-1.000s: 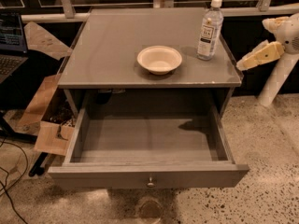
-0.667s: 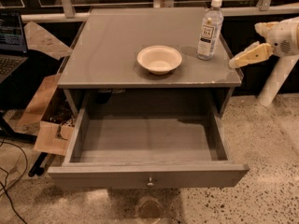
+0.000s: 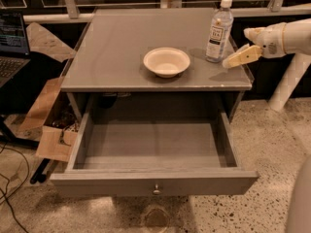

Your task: Place blue plastic bottle into top drawer

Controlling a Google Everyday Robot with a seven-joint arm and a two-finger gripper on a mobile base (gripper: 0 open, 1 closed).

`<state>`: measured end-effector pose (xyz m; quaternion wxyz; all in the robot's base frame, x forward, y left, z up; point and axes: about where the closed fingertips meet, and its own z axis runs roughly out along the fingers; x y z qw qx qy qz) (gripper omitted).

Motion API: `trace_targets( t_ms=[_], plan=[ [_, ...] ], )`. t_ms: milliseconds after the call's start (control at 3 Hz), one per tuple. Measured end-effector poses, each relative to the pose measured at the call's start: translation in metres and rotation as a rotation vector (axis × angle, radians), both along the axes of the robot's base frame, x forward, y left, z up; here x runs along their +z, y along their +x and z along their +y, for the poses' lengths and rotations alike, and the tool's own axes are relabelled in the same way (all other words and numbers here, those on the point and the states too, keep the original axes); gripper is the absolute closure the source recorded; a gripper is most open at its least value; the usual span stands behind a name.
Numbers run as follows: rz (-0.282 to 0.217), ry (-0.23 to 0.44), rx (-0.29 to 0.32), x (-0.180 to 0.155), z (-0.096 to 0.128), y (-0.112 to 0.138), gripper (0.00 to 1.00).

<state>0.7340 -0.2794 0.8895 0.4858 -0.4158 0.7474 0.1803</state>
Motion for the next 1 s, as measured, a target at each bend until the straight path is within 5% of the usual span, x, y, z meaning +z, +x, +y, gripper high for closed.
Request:
trace_targets(
  t_ms=[1000],
  plan=[
    [-0.011,-0.026,0.048,-0.012,0.035,0.052,0.03]
  ],
)
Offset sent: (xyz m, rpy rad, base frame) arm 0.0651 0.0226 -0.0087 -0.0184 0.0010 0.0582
